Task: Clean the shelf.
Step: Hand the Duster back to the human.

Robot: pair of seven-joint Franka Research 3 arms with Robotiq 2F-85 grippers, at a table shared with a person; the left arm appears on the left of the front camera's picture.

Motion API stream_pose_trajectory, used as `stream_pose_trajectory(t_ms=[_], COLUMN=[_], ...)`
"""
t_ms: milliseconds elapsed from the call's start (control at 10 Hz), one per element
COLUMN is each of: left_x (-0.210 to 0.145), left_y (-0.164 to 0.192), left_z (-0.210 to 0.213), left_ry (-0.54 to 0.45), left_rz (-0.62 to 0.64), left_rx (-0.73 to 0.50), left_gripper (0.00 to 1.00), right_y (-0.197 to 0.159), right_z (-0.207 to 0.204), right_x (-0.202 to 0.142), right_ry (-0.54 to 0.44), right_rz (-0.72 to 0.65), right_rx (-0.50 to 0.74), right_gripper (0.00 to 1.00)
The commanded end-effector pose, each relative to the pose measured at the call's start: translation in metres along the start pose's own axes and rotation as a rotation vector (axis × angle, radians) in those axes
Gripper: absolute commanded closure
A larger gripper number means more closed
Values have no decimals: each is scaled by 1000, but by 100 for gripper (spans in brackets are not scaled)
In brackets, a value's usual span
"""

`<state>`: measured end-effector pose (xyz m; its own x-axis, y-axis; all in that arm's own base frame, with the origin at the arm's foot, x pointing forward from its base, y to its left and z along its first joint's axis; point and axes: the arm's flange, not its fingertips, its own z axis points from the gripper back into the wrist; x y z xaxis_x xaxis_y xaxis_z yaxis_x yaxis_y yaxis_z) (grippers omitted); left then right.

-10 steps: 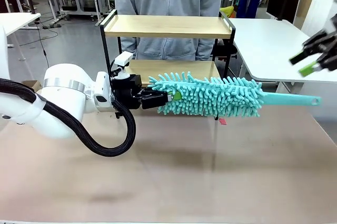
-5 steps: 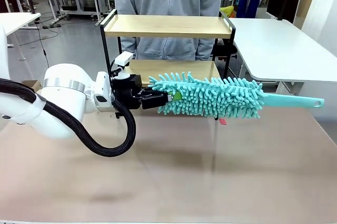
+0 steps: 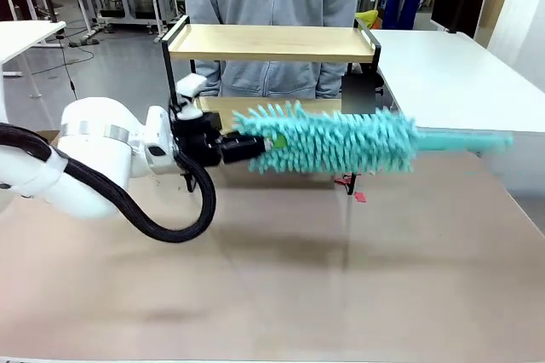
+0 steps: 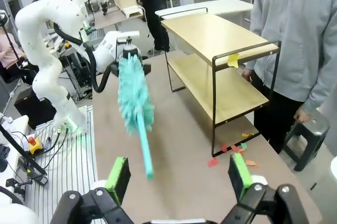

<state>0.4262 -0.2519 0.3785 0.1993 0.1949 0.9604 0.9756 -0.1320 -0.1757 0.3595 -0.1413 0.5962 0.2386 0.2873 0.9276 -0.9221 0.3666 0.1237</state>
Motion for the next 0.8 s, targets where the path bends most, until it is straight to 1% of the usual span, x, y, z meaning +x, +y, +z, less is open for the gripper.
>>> stream_pose_trajectory(t_ms=[0, 200, 300, 400, 500, 600, 700], left_x=[55, 114, 141, 165, 185, 200, 208], left_y=[-17, -38, -48, -61, -75, -89, -105], left_z=[20, 50, 73, 96, 122, 148, 176], left_ry=[-148, -220, -216, -225, -210, -219, -229], left_rz=[-36, -83, -107, -142, -184, -208, -237], left_rx=[54, 150, 226, 323, 467, 549, 676], left_gripper=[83, 83, 83, 83, 83, 83, 83], right_y=[0, 0, 0, 0, 0, 0, 0], right_z=[3, 3, 3, 3, 3, 3, 3], right_x=[0, 0, 0, 0, 0, 0, 0], right_ry=[-4, -4, -4, -4, -4, -4, -4], right_rz=[10, 10, 10, 10, 10, 10, 10], right_rx=[1, 1, 1, 1, 1, 1, 1], right_gripper=[0, 0, 0, 0, 0, 0, 0])
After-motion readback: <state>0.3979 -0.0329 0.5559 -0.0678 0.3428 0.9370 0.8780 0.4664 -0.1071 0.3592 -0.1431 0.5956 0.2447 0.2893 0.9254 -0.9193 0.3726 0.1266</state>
